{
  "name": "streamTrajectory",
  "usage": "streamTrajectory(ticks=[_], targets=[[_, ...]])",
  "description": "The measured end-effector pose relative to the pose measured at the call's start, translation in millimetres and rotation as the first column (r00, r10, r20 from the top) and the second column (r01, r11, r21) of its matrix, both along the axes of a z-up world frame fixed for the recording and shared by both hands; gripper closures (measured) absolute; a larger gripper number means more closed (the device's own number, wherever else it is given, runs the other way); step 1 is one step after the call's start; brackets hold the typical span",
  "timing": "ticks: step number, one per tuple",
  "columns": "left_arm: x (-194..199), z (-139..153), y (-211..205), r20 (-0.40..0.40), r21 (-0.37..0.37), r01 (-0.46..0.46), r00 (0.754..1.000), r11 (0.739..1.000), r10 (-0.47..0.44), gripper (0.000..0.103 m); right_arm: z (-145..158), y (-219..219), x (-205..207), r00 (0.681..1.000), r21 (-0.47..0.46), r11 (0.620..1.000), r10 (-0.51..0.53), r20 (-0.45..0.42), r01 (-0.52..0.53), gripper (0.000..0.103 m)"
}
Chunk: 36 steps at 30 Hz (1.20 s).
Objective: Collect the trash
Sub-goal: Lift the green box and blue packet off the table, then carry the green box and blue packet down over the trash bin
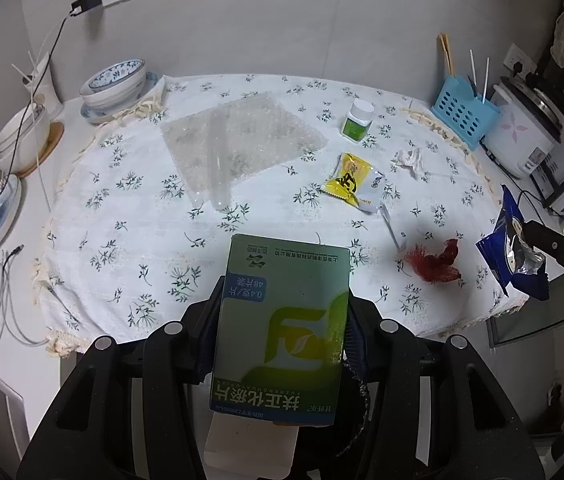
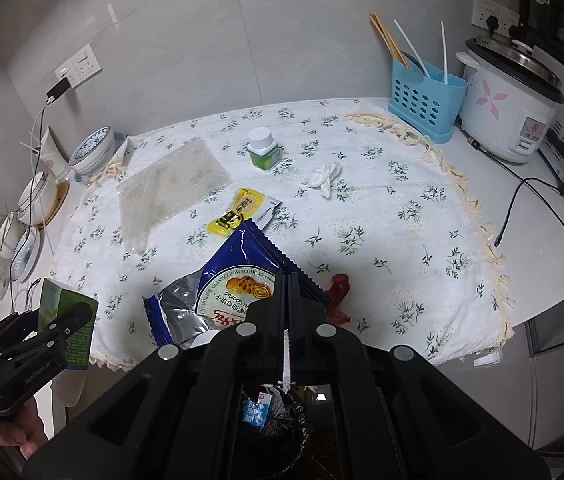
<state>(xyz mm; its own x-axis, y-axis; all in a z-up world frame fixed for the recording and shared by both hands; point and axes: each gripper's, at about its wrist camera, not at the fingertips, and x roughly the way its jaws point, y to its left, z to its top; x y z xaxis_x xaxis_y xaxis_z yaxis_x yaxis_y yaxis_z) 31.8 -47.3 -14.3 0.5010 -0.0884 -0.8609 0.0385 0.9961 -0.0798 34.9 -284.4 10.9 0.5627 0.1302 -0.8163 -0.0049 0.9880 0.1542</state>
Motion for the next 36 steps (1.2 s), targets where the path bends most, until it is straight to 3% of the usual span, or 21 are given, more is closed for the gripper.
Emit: streamTrajectory(ticks=[17,36], targets=[[-63.1,-8.0,28.1,-0.012,-0.027,-0.025,1.0,0.999,0.024,0.054,-3.4,31.1,-61.3,0.996,0.004,0.996,0.088,0.016,-0.088,0.103],[-105.9,-62.7,44.6,-0.083,-0.027,-0.008,0.997,1.0,0.006,0.054,-59.6,61.2,-104.7,0.986,-0.019,0.989,0.142,-0.082,-0.144,0.103]])
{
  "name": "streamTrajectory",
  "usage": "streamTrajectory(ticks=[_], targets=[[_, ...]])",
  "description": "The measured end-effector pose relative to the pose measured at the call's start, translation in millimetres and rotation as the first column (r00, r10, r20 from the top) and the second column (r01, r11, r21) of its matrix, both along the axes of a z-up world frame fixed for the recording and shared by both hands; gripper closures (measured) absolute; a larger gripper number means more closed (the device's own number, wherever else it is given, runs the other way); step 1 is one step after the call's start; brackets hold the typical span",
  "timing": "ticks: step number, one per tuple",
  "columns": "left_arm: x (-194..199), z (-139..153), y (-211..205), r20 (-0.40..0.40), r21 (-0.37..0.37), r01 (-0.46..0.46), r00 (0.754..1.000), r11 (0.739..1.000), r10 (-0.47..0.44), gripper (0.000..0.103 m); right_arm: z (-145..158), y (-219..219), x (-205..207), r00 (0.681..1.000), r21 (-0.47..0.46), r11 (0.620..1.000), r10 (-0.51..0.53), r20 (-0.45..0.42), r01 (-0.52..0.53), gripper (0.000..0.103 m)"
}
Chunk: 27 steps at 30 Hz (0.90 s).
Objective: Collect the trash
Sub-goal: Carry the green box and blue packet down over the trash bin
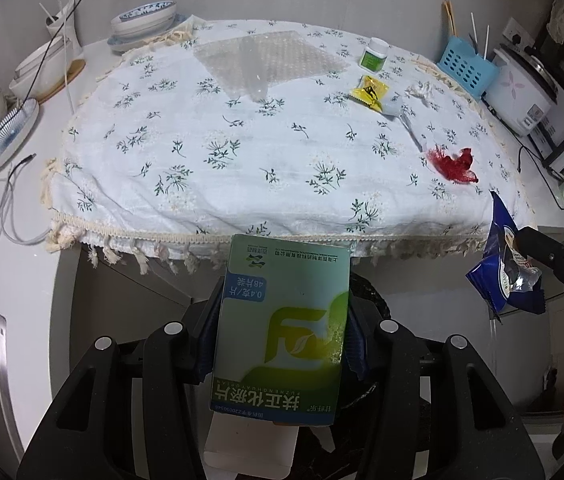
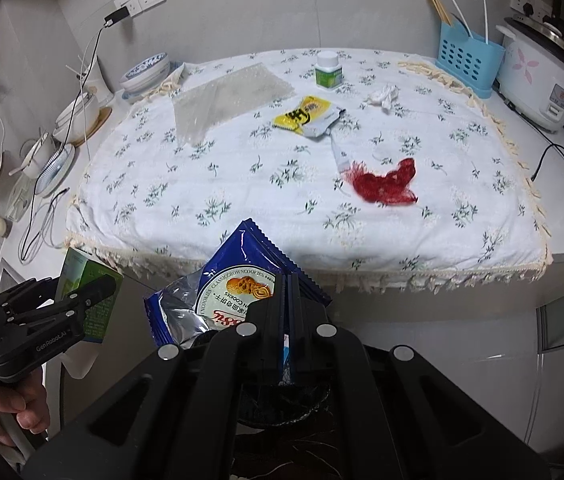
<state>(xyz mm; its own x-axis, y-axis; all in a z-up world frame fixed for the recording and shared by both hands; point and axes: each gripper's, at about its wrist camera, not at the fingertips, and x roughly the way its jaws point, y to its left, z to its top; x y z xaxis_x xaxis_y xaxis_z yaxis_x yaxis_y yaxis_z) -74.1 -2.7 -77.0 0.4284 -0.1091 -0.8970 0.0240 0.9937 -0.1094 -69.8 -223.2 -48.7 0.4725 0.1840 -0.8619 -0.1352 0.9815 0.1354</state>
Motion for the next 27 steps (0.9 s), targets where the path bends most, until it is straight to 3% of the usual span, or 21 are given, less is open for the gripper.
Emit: streamTrajectory(ticks=[15,27], targets=[[-10.9,-59.6,-7.0,-0.067,0.017,0.031,0.997,0.999,-0.03,0.054,-64.4,2.9,-12.1,0.997,-0.035,0.999,0.016,-0.08,-0.018,0.103],[-8.7,-115.1,-11.1,-0.165,0.035,0.031,0.986,0.999,-0.025,0.054,-123.6,0.4,-11.5,0.984,-0.036,0.999,0.015,-0.18,-0.022,0.103]])
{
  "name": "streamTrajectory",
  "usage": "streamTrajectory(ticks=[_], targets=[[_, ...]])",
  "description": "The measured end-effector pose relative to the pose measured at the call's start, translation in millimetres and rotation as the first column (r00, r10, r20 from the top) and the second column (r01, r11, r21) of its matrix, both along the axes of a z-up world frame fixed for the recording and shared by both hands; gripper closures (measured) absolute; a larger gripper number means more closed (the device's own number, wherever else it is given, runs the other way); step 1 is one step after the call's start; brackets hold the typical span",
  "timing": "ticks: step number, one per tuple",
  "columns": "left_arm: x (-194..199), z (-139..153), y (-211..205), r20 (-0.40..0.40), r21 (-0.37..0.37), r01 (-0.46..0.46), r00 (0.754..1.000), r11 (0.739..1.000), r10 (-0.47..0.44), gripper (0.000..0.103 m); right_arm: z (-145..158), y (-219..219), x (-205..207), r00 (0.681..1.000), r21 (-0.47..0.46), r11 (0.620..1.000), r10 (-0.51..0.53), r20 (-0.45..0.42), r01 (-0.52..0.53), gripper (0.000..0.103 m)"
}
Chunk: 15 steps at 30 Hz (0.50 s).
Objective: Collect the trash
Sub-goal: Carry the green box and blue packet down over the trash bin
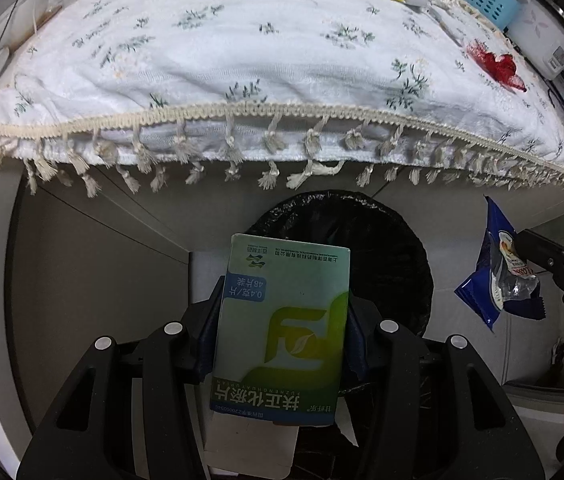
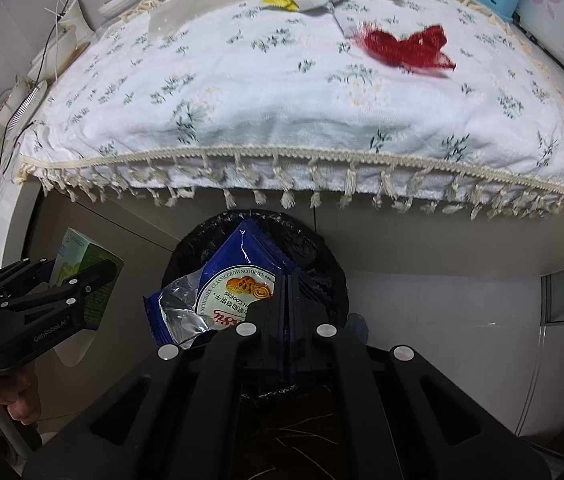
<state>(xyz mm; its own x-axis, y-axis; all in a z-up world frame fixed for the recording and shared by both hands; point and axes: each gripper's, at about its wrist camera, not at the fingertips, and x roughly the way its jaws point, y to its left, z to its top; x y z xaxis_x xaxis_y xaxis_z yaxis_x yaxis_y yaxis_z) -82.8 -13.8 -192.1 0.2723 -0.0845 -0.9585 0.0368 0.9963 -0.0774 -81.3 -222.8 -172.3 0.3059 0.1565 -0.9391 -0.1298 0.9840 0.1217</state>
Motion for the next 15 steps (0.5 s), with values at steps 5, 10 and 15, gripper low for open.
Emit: streamTrajectory(ticks=[5,10,15], targets=[[1.2,-15.3,0.2,-0.022,0.005,-0.003,1.0,1.0,0.003,0.054,-12.5,-6.4,-0.1,1.0,0.01,1.0,-0.016,-0.023,0.016,0.103],[3.9,-28.8,-5.4,-0.023,0.003,0.002,1.0,1.0,-0.002,0.054,-16.9,-11.1,-0.2,0.999,0.01,1.0,-0.027,-0.033,0.027,0.103],[2.1,-41.4,-16.1,-0.015,-0.002,0.022,1.0,1.0,-0.022,0.054,-20.4,-21.1,-3.0,0.998,0.006,0.999,-0.045,-0.036,0.045,0.103]])
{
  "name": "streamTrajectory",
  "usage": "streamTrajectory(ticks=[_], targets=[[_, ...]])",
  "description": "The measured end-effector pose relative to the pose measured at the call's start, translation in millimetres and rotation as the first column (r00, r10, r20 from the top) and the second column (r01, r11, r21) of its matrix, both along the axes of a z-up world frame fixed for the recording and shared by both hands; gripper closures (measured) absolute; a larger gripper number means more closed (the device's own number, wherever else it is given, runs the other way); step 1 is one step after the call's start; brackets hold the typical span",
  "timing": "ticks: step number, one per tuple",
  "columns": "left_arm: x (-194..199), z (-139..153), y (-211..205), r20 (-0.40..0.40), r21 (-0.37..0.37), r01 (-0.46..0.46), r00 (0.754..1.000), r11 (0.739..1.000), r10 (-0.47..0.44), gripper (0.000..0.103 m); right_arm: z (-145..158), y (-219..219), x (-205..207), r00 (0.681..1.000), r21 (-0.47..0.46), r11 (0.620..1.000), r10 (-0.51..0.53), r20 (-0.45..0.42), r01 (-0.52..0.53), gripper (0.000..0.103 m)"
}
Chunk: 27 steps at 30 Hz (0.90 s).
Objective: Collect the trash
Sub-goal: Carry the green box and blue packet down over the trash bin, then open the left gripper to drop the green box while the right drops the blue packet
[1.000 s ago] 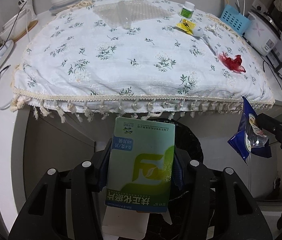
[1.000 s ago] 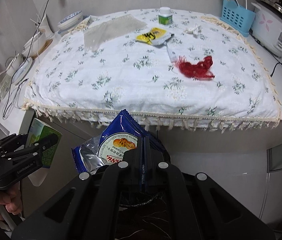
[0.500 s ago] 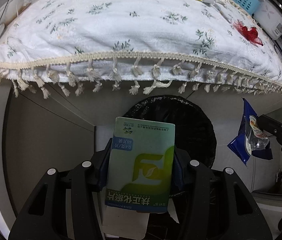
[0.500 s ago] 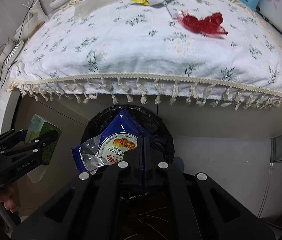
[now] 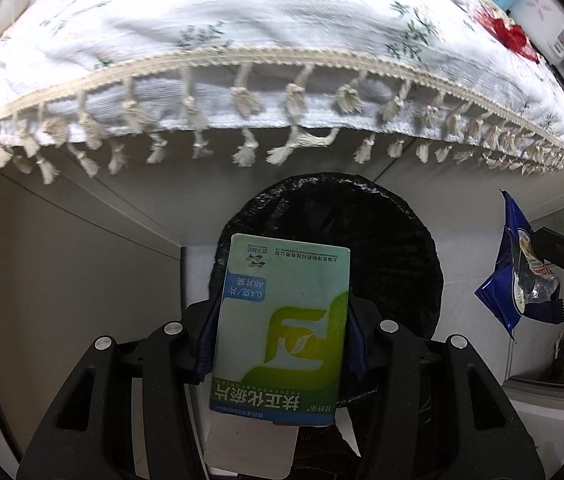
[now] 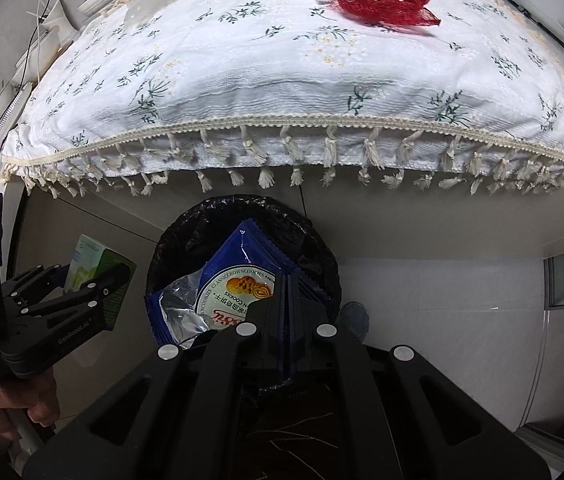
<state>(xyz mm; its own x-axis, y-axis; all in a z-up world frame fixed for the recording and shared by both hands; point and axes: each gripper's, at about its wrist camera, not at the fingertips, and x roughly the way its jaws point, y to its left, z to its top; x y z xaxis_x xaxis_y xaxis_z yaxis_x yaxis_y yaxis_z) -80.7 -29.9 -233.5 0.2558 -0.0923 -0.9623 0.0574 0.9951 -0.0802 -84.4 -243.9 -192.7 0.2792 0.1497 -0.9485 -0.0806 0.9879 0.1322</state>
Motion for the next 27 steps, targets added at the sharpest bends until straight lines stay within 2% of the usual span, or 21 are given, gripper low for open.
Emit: streamTrajectory(ticks=[7,11,20,27], targets=[[1.4,-19.9,-21.6,-0.01,-0.025,0.039,0.999,0.999,-0.039,0.053,-9.0,-8.7,-2.7,0.999,-0.014,1.0,-0.018,-0.027,0.018,0.103],[0.0,-21.0,-31.6,-0.002,-0.054,0.063,0.998,0.997,-0.063,0.051,-13.5,-10.3,-2.9,0.999,-0.021,1.0,-0.018,-0.04,0.017,0.103],[7.0,-9.3,-28.6,0.04,-0.033,0.036,0.999,0.999,-0.034,0.027,-22.8,-2.0,5.3,0.999,-0.017,1.0,-0.001,-0.05,0.0,0.103],[4.4,9.8,3.6,0.072,-0.016,-0.032,0.997,0.999,0.033,0.008,-33.4,15.9,16.1,0.998,-0.017,0.999,0.035,-0.058,-0.036,0.103]])
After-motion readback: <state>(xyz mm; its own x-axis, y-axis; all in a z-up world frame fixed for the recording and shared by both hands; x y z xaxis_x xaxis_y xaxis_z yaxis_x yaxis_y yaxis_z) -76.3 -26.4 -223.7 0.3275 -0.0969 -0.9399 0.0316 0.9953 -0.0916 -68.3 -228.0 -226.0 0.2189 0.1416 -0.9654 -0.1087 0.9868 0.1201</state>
